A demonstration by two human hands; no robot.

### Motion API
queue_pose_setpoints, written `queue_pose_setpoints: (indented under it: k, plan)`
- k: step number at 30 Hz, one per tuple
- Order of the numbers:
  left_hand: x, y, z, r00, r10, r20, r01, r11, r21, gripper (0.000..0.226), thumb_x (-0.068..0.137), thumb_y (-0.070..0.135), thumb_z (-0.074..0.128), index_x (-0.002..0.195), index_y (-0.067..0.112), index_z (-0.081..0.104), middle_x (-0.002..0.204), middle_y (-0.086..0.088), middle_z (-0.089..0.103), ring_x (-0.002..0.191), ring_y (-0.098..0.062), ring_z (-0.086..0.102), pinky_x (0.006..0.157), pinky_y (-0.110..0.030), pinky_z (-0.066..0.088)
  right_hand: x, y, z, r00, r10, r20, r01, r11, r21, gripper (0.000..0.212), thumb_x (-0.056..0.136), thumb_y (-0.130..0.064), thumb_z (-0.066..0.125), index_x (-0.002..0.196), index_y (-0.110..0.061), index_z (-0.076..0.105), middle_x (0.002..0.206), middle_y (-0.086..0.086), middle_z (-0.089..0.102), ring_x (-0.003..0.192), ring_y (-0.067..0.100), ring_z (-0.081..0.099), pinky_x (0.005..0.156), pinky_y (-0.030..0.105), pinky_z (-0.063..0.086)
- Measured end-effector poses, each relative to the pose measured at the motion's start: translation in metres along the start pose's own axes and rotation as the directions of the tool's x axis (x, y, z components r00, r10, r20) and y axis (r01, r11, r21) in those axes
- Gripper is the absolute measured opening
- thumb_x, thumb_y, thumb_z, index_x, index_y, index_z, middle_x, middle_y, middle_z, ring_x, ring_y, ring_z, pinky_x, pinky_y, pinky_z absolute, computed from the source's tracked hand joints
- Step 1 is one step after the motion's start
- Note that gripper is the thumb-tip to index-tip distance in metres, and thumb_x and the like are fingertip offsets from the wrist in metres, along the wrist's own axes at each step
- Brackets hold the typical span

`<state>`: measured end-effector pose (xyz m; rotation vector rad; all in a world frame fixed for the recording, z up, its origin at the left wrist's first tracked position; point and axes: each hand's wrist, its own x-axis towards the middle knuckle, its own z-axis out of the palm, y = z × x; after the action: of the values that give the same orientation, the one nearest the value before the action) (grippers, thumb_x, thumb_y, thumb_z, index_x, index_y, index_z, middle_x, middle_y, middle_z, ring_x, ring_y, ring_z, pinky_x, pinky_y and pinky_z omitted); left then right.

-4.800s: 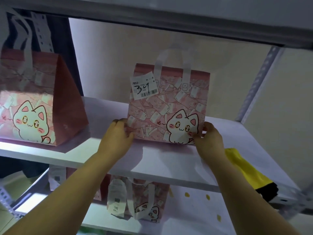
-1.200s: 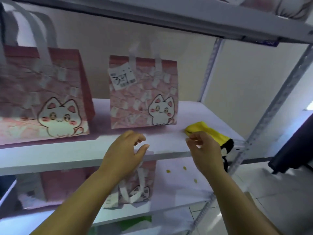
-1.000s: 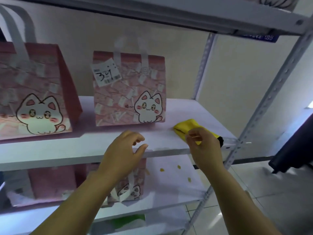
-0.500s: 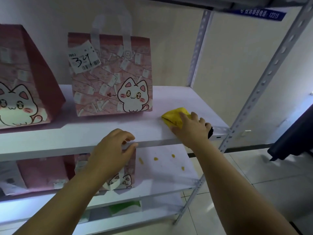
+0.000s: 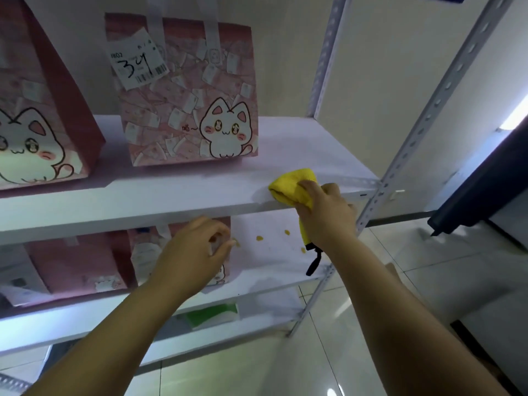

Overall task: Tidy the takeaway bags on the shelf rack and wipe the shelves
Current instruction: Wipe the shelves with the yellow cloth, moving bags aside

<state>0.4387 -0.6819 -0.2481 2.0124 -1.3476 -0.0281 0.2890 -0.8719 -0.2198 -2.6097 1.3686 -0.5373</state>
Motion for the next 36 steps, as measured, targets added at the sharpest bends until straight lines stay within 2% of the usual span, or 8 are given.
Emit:
queue_pose_setpoints:
  k: [5, 9, 12, 15, 22, 26, 31, 36]
  plan:
    - [-0.027, -0.011, 0.017, 0.995, 0.006, 0.097, -0.001, 0.999, -0.054, 0.013, 0.085, 0.031, 0.064, 0.098, 0.028, 0.064, 0.095, 0.012, 0.056, 0.080, -0.001, 0.055, 0.068, -0.014, 0.041, -0.060, 0.010, 0.012, 0.998, 0.062, 0.013, -0.064, 0.973, 0.223, 0.042, 0.091, -0.039, 0.050, 0.132, -0.033, 0.042, 0.125, 0.006, 0.048, 0.100, 0.032, 0.055, 0.088, 0.045, 0.042]
    - [-0.045, -0.018, 0.037, 0.981, -0.053, 0.186, 0.066, 0.996, -0.067, 0.016, 0.087, 0.033, 0.061, 0.100, 0.024, 0.064, 0.098, 0.008, 0.058, 0.085, -0.007, 0.058, 0.077, -0.028, 0.049, -0.091, 0.033, 0.036, 0.980, 0.128, 0.153, -0.157, 0.969, 0.192, 0.040, 0.090, -0.041, 0.048, 0.130, -0.037, 0.043, 0.124, 0.003, 0.048, 0.108, 0.030, 0.053, 0.092, 0.045, 0.041]
    - [-0.056, -0.027, 0.056, 0.972, -0.096, 0.215, 0.112, 0.992, -0.065, 0.016, 0.087, 0.032, 0.062, 0.101, 0.025, 0.064, 0.098, 0.010, 0.058, 0.085, -0.005, 0.056, 0.076, -0.027, 0.047, -0.102, 0.053, 0.058, 0.947, 0.181, 0.266, -0.228, 0.961, 0.159, 0.037, 0.090, -0.040, 0.047, 0.127, -0.040, 0.043, 0.124, 0.002, 0.047, 0.110, 0.030, 0.053, 0.098, 0.050, 0.038]
    - [-0.061, -0.036, 0.081, 0.954, -0.174, 0.244, 0.190, 0.981, -0.045, 0.014, 0.086, 0.032, 0.064, 0.098, 0.026, 0.063, 0.096, 0.012, 0.056, 0.084, -0.005, 0.057, 0.070, -0.024, 0.043, -0.102, 0.075, 0.085, 0.910, 0.216, 0.353, -0.270, 0.957, 0.110, 0.036, 0.088, -0.036, 0.045, 0.124, -0.041, 0.043, 0.123, 0.004, 0.046, 0.108, 0.030, 0.053, 0.097, 0.047, 0.035]
    - [-0.060, -0.045, 0.157, 0.901, -0.308, 0.304, 0.308, 0.950, 0.048, 0.016, 0.086, 0.029, 0.063, 0.100, 0.021, 0.064, 0.089, 0.012, 0.051, 0.080, -0.008, 0.053, 0.073, -0.026, 0.045, -0.077, 0.126, 0.158, 0.851, 0.196, 0.486, -0.217, 0.976, -0.015, 0.036, 0.088, -0.033, 0.043, 0.123, -0.039, 0.042, 0.117, 0.005, 0.046, 0.103, 0.031, 0.053, 0.088, 0.043, 0.033]
    - [-0.056, -0.047, 0.202, 0.874, -0.380, 0.304, 0.379, 0.923, 0.065, 0.020, 0.087, 0.030, 0.062, 0.105, 0.021, 0.063, 0.094, 0.011, 0.052, 0.086, -0.009, 0.055, 0.073, -0.023, 0.042, -0.054, 0.147, 0.198, 0.873, 0.113, 0.475, -0.137, 0.990, 0.016, 0.037, 0.089, -0.035, 0.045, 0.126, -0.037, 0.040, 0.117, 0.006, 0.046, 0.104, 0.032, 0.053, 0.087, 0.044, 0.034]
    - [-0.051, -0.055, 0.250, 0.865, -0.409, 0.291, 0.403, 0.912, 0.082, 0.020, 0.087, 0.031, 0.061, 0.106, 0.023, 0.062, 0.096, 0.011, 0.052, 0.089, -0.008, 0.052, 0.073, -0.023, 0.040, -0.022, 0.163, 0.245, 0.934, 0.016, 0.357, -0.040, 0.997, 0.060, 0.048, 0.088, -0.040, 0.054, 0.133, -0.041, 0.039, 0.123, 0.008, 0.046, 0.108, 0.035, 0.050, 0.089, 0.046, 0.040]
    - [-0.044, -0.074, 0.288, 0.886, -0.379, 0.267, 0.356, 0.925, 0.132, 0.025, 0.087, 0.027, 0.062, 0.110, 0.019, 0.063, 0.106, 0.002, 0.057, 0.098, -0.017, 0.051, 0.082, -0.027, 0.042, -0.003, 0.174, 0.297, 0.962, 0.012, 0.271, 0.038, 0.983, -0.179, 0.053, 0.087, -0.046, 0.053, 0.136, -0.046, 0.032, 0.131, 0.011, 0.036, 0.103, 0.034, 0.048, 0.088, 0.044, 0.035]
